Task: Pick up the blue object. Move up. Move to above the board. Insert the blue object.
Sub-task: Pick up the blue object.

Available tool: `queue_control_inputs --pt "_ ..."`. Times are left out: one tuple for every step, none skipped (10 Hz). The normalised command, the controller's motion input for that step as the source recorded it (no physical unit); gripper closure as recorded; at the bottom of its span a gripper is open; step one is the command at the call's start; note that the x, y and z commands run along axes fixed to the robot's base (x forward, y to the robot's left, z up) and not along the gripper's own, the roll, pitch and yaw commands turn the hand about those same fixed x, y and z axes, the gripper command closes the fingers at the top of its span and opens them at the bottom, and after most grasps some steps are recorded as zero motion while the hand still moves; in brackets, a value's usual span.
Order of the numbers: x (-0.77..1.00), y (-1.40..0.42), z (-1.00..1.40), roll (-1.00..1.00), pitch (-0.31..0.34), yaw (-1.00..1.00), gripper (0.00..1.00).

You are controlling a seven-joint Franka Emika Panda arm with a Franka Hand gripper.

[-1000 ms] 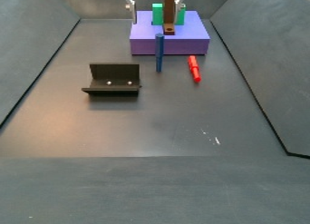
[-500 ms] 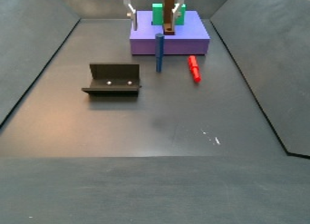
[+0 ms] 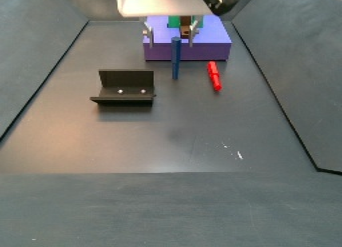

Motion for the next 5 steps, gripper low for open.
queue_control_inputs --pt "0.00 0.02 -0.41 0.07 0.000 0.09 0.00" --pt "0.00 0.03 -0.37 0.06 0.000 0.11 0.00" --pt "-0.03 0.05 -0.33 0.04 -0.009 0.13 0.00" --pt "0.00 0.00 -0.18 0.04 0.000 0.08 0.00" --pt "0.00 0.00 0.00 0.00 0.000 0.01 0.00"
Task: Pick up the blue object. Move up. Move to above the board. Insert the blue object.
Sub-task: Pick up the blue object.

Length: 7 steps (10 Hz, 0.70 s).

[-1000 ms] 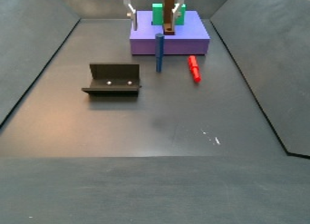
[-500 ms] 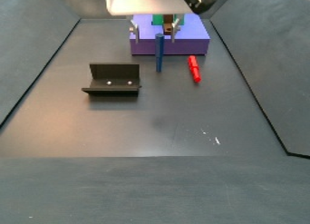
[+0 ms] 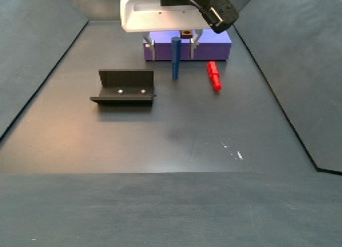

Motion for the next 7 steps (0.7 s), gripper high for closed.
queue_control_inputs --pt "0.00 0.00 0.10 0.00 0.007 0.00 0.00" --pt "0.00 0.00 0.11 0.00 0.000 0.00 0.00" --pt "0.00 0.00 0.17 -0.04 0.000 0.00 0.00" --pt "0.00 0.00 0.10 -0.02 0.000 0.00 0.00" --pt "0.00 0.00 0.11 -0.03 0.000 0.00 0.00" --pt "0.00 0.00 0.12 -0.06 0.000 0.01 0.00" --pt "0.00 0.00 0.00 -0.01 -0.006 0.01 0.00"
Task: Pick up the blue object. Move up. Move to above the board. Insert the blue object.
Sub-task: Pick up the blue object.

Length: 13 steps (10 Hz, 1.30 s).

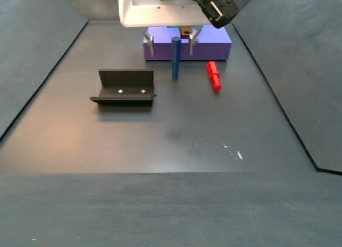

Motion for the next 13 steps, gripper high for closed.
queue_control_inputs --pt "0.00 0.00 0.00 0.00 0.000 0.00 0.00" --pt "0.00 0.00 0.00 0.00 0.000 0.00 1.00" --pt "0.00 0.00 0.00 0.00 0.000 0.00 1.00" --pt "0.00 0.00 0.00 0.00 0.000 0.00 1.00" --pt "0.00 0.00 0.00 0.00 0.000 0.00 1.00" --pt "0.00 0.00 0.00 0.00 0.000 0.00 1.00" --pt "0.00 0.00 0.00 0.00 0.000 0.00 1.00" --pt "0.00 0.00 0.00 0.00 0.000 0.00 1.00" --pt "0.00 0.00 0.00 0.00 0.000 0.00 1.00" --pt "0.00 0.00 0.00 0.00 0.000 0.00 1.00" --pt "0.00 0.00 0.00 0.00 0.000 0.00 1.00" --pt "0.00 0.00 0.00 0.00 0.000 0.00 1.00" --pt "0.00 0.00 0.00 0.00 0.000 0.00 1.00"
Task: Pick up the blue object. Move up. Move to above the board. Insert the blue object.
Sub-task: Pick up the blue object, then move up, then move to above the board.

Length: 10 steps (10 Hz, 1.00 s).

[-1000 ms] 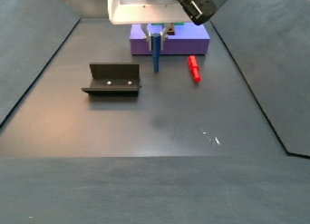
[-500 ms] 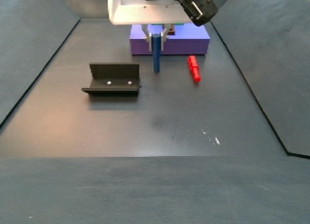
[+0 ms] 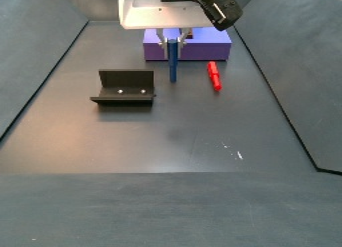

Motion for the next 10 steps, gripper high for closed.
queue_control_inputs --pt "0.00 0.00 0.00 0.00 0.000 0.00 1.00" --pt "0.00 0.00 0.00 0.00 0.000 0.00 1.00" --pt "0.00 0.00 0.00 0.00 0.000 0.00 1.00" --pt "0.00 0.00 0.00 0.00 0.000 0.00 1.00" --pt "0.00 0.00 0.83 0.00 0.000 0.00 1.00" --pt "-0.05 0.00 0.78 0.00 0.025 0.02 1.00" --pt "-0.07 0.01 0.57 -0.01 0.019 0.02 1.00" --pt "-0.01 0.00 0.19 -0.02 -0.017 0.01 1.00" --pt "0.00 0.00 1.40 0.00 0.000 0.00 1.00" --pt "-0.02 0.00 1.40 0.01 0.034 -0.01 1.00"
